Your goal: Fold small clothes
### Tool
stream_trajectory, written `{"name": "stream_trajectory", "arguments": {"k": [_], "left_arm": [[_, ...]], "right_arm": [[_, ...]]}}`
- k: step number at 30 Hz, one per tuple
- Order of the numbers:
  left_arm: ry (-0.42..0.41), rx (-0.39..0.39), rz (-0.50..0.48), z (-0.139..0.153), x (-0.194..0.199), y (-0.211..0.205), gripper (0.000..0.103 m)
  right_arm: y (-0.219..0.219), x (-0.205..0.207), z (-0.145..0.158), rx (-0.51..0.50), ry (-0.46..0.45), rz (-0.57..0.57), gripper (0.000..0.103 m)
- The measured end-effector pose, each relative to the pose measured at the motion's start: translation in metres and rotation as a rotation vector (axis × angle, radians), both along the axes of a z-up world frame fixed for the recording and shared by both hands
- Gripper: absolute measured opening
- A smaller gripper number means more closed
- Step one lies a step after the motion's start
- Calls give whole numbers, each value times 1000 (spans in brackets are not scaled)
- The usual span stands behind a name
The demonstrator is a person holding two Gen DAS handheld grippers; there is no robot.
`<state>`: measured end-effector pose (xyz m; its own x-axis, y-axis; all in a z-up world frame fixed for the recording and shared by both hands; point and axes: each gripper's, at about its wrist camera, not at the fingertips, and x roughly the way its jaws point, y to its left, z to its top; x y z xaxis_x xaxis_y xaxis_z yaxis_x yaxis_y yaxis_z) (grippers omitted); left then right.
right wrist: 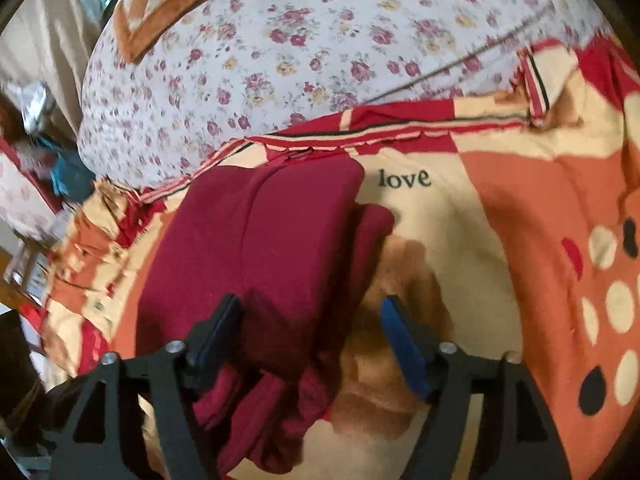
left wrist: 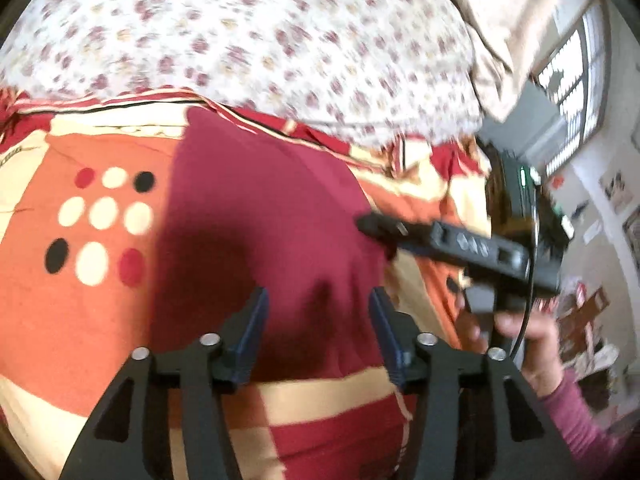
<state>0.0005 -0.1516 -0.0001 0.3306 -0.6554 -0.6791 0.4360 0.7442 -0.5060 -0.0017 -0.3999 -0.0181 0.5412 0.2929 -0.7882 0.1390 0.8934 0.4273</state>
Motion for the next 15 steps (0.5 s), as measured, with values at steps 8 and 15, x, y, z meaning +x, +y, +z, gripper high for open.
{"name": "stream_trajectory", "arguments": {"k": [8,15], "left_arm": [[151,-125,46,-27,49,28,39],[175,-226,26,-17,60,41,42]], "right_arm": [[-5,11,-22,137,9,5,82],[5,19,-38,204,9,57,88]]}}
